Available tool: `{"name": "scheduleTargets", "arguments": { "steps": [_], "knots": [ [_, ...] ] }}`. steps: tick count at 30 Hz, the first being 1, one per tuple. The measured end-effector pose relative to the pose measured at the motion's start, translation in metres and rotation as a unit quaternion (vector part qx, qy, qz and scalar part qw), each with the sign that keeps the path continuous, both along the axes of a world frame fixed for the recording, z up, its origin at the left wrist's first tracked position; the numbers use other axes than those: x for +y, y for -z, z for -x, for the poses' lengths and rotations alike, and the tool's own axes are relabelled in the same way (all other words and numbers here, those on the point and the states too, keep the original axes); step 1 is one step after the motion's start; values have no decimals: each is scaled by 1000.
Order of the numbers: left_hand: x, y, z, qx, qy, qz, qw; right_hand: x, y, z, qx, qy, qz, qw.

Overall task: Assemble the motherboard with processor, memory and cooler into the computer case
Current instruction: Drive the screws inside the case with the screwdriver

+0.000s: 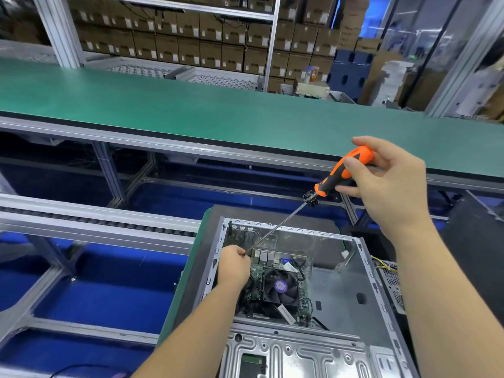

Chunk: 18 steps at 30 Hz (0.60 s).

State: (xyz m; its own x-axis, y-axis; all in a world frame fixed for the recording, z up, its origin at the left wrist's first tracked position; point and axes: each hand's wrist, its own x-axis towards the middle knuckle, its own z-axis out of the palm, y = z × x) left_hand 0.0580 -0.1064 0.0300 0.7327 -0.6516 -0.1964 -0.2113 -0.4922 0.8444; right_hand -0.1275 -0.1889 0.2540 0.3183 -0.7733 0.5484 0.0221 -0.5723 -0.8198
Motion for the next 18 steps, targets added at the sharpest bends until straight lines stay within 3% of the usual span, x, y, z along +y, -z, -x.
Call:
{"name": "scheduleTargets", "arguments": {
  "steps": [18],
  "knots": [
    [1, -2, 0, 9, -4, 1, 1000, 4, -1, 0, 14, 12, -8, 1000]
  ]
}}
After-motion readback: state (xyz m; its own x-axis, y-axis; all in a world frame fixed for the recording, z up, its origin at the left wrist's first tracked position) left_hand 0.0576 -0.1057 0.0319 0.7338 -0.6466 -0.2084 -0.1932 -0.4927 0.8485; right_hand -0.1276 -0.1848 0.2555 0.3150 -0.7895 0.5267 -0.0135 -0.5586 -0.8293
